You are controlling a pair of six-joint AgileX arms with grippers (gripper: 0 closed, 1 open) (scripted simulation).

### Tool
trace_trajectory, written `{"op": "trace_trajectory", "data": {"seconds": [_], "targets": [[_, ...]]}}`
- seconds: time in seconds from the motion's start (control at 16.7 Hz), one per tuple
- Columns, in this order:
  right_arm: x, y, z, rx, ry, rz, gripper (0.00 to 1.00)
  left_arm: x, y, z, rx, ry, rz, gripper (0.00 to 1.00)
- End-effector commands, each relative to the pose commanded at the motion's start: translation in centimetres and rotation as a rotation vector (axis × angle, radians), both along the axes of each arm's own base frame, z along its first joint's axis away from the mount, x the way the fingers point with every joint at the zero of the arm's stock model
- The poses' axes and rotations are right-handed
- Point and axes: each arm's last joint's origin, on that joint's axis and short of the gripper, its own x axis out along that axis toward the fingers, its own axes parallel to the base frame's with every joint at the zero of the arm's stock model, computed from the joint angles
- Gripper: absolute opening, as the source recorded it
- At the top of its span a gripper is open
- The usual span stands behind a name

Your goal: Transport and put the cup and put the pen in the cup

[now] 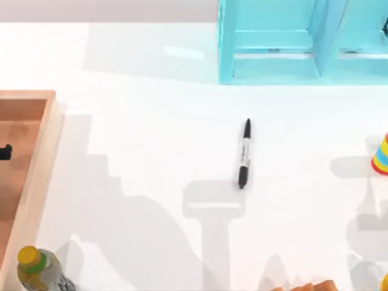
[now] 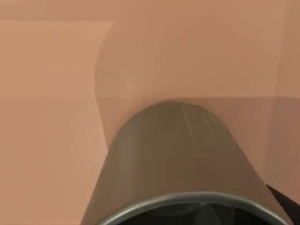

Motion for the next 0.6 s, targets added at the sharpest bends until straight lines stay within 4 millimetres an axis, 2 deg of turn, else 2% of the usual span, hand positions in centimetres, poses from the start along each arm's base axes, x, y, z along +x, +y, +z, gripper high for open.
{"op": "trace_trajectory", "data": {"seconds": [0.42,0.6], "targets": [[0.0,0.0,0.0,0.0,0.0,0.0,1.0,0.2,0.0,0.3,0.003,-0.01,0.009,0.0],[0.0,0.0,0.0,0.0,0.0,0.0,1.0,1.6,0.0,2.4,0.018,-0.068,0.067,0.0]]}}
